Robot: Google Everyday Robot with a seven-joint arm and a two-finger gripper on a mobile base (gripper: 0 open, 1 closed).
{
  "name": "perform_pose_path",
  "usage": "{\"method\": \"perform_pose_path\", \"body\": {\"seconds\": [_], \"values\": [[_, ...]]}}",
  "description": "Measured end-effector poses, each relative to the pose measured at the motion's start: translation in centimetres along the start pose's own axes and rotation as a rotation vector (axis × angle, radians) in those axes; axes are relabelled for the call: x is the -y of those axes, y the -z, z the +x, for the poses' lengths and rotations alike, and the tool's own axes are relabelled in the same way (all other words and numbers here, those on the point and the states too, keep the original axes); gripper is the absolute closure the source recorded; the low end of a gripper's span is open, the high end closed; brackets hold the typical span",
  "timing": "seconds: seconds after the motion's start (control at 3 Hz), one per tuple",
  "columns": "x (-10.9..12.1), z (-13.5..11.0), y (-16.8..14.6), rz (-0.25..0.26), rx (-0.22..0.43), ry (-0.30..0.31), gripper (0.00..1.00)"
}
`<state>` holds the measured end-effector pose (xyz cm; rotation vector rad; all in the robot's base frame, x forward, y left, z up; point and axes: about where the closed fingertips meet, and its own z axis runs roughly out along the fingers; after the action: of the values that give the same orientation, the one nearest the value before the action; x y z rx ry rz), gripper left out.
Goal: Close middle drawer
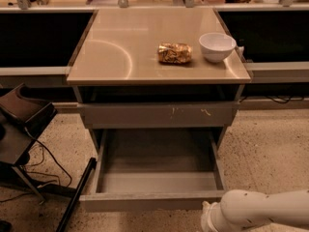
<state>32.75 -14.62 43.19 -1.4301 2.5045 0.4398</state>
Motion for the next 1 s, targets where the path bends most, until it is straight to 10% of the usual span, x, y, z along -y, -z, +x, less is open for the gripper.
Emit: {"method": "perform_pose_path", "body": {"seconds": [1.0], "values": [[6.2, 2.1, -7.8, -0.120, -0.053, -0.125, 0.00]]}}
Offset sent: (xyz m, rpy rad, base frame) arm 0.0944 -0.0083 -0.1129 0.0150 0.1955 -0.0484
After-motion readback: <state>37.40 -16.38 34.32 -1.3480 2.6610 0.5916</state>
